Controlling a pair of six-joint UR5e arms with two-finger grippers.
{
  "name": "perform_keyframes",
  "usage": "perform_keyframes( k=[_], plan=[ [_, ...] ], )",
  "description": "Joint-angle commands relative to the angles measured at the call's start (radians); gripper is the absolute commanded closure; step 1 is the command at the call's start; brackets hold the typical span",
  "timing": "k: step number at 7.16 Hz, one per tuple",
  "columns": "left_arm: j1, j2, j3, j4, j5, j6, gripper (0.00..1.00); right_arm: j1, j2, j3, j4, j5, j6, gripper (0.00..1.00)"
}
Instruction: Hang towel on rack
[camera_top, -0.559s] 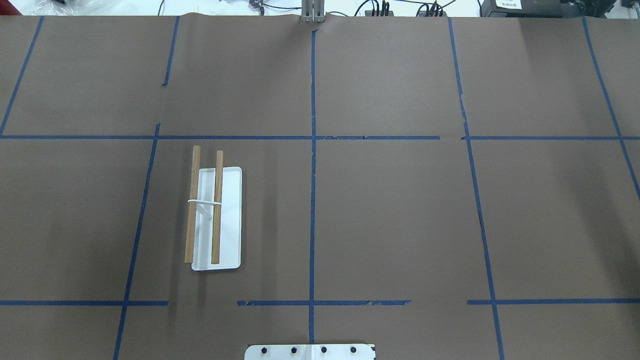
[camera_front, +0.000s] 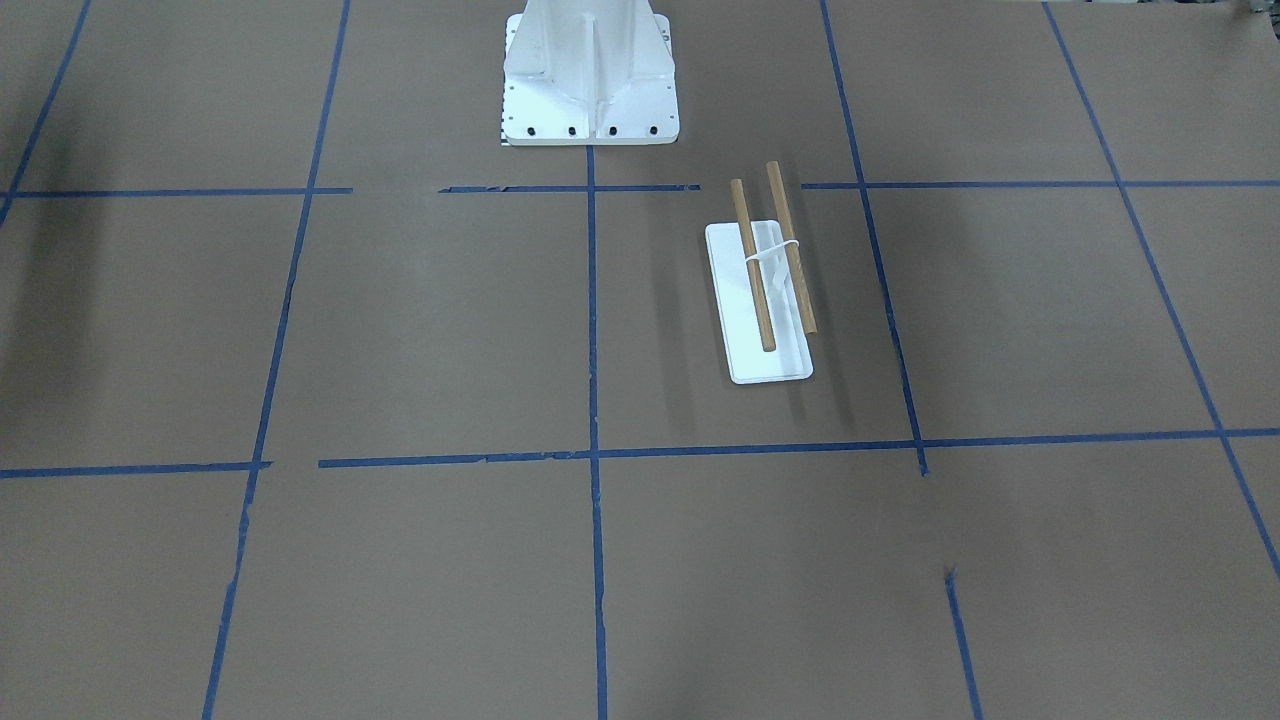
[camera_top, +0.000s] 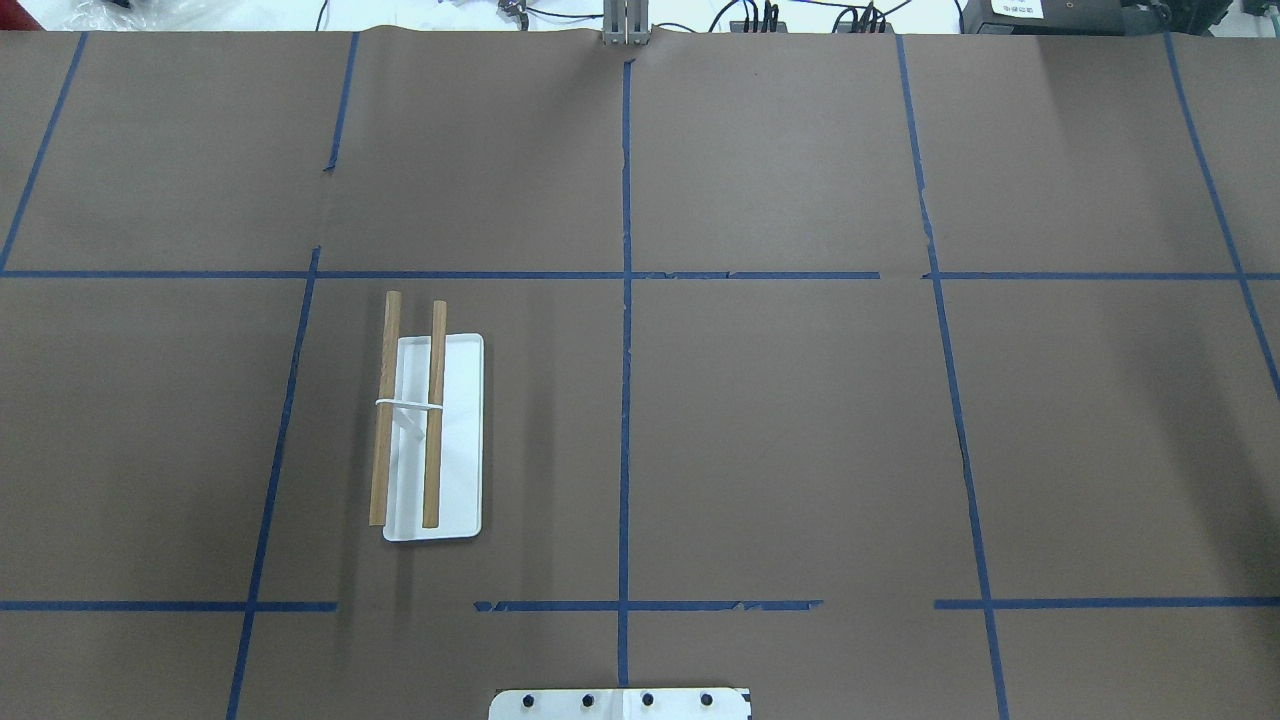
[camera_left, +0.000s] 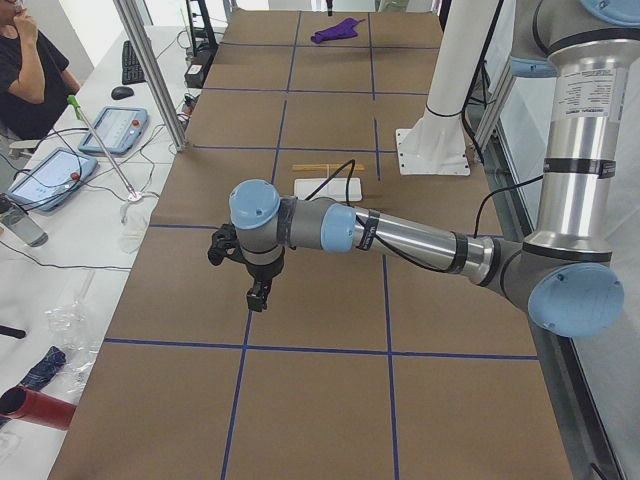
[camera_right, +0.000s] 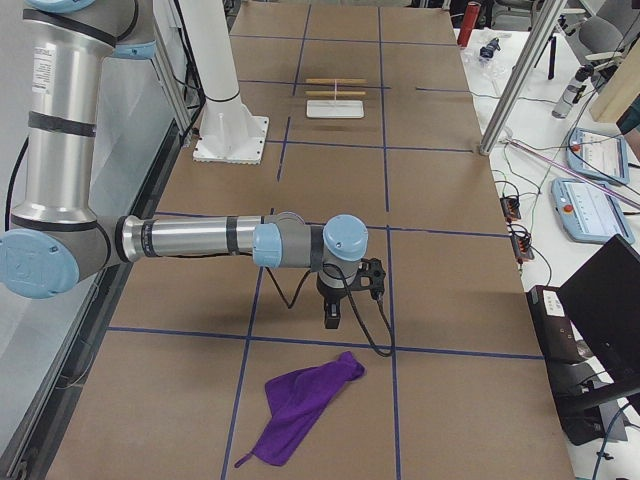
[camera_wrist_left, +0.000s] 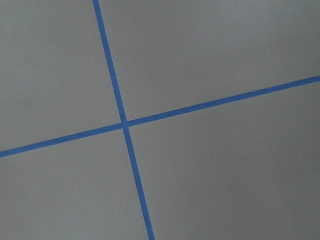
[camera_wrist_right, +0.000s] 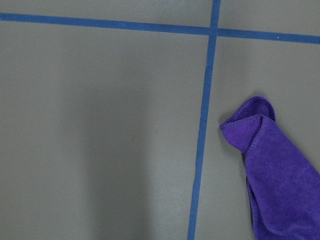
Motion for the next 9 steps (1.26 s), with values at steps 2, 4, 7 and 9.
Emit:
perform_keyframes(
  k=[2, 4, 7, 9],
  plan=[
    [-0.001, 0.001, 0.003, -0.002, -0.012, -0.008, 0.00, -0.007, 0.001, 0.022, 0.108, -0.004, 0.013, 0.00],
    [0.002, -0.005, 0.047, -0.043, -0.014, 0.001, 0.00, -0.053, -0.023, 0.020, 0.184, -0.012, 0.032, 0.00],
    [0.002, -0.008, 0.053, -0.055, -0.014, -0.003, 0.00, -0.113, -0.013, -0.105, 0.248, -0.177, 0.036, 0.03],
    [0.002, -0.011, 0.055, -0.055, -0.015, -0.005, 0.00, -0.118, 0.071, -0.351, 0.446, -0.171, 0.049, 0.08]
  ],
)
